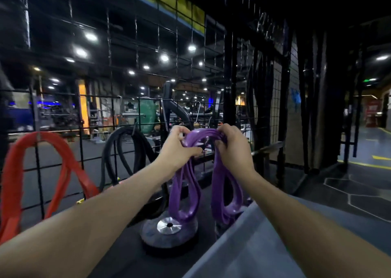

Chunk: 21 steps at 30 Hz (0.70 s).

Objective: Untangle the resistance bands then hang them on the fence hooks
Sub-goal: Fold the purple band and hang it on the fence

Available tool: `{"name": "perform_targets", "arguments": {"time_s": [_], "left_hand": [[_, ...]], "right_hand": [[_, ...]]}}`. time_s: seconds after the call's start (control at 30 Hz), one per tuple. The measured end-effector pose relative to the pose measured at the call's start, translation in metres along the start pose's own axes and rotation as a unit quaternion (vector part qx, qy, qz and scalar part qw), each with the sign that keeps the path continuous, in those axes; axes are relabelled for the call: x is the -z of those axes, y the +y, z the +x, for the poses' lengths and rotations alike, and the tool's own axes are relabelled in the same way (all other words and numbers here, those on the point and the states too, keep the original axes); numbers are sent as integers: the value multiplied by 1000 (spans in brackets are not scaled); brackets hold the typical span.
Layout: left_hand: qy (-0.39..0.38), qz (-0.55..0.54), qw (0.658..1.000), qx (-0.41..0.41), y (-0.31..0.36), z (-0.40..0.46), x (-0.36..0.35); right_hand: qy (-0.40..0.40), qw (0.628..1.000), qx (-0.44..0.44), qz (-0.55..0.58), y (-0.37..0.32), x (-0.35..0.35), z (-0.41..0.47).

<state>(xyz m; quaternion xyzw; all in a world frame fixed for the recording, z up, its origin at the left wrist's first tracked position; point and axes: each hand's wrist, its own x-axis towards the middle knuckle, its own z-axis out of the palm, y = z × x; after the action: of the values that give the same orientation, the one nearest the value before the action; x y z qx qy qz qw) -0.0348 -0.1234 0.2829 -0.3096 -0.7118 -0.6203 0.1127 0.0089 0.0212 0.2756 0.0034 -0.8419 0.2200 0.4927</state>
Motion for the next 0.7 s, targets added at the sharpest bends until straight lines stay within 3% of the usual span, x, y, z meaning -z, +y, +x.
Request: {"name": "perform_targets", "arguments": {"time_s": [0.37, 0.7], "left_hand": [[171, 123, 975, -65, 23, 52, 39], [250, 241, 937, 32, 7, 56, 38]], "right_hand": [[36, 993, 67, 85, -27, -50, 82], [-13, 995, 73, 62, -35, -92, 91]]}}
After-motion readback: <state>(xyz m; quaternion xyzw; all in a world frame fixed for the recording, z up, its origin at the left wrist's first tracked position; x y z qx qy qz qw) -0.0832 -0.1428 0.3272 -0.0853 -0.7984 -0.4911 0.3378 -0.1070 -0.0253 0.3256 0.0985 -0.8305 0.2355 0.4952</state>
